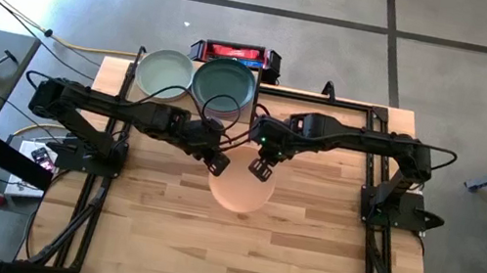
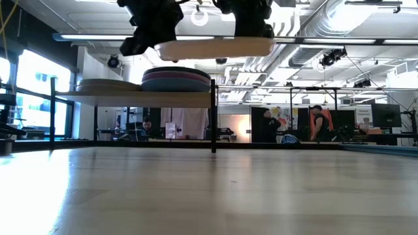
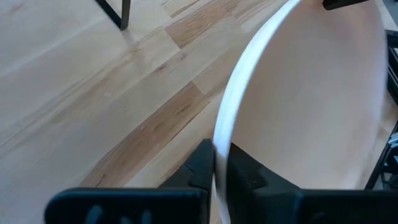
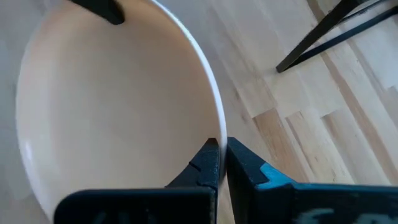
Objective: Place and stack plates onto a shelf
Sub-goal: Stack the light red plate on top of the light green plate on the shelf
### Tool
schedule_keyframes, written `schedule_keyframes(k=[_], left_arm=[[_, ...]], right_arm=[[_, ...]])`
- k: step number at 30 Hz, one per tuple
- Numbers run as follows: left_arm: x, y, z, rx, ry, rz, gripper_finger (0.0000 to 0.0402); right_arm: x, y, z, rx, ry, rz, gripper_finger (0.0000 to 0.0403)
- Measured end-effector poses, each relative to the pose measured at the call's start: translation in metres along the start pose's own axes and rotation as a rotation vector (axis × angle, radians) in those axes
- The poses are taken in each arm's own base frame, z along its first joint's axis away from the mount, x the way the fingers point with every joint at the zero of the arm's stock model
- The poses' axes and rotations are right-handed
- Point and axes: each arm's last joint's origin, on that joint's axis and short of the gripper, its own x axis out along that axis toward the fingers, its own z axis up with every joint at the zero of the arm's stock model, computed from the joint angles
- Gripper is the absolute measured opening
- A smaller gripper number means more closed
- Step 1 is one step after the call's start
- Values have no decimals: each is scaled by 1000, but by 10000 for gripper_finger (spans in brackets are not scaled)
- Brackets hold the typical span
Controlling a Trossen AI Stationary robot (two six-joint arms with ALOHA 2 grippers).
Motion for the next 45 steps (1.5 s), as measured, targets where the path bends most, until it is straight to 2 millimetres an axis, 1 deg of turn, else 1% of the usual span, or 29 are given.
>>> schedule_keyframes(k=[2, 8, 14, 17, 22, 24, 27, 30, 33, 39, 45], left_arm=[[0, 0, 0, -1, 1, 2, 6], [0, 0, 0, -3, 1, 5, 6], [1, 6, 4, -33, 3, 29, 3], [1, 8, 6, -42, 2, 32, 2], [1, 10, 6, -48, 12, 46, 2], [0, 14, 6, -69, 27, 71, 1], [-6, 24, 6, -96, 55, 120, 1], [-18, 34, 8, -133, 63, 153, 1], [-35, 42, 11, -171, 34, 153, 1], [-79, 60, 14, -268, -63, 102, 1], [-123, 82, 14, -384, -232, 97, 1]], right_arm=[[0, 0, 0, -16, 1, 8, 0], [0, 0, 1, -71, -7, 3, 0], [0, -7, 5, -111, -19, -2, 7], [1, -12, 7, -125, -16, -10, 31], [1, -19, 10, -132, -22, -15, 93], [1, -22, 11, -147, -22, -14, 114], [-1, -28, 12, -135, -15, 13, 136], [-7, -34, 12, -118, -16, 37, 147], [-13, -40, 12, -121, -27, 34, 151], [-17, -46, 11, -181, -18, 24, 151], [-16, -46, 11, -246, -14, 22, 151]])
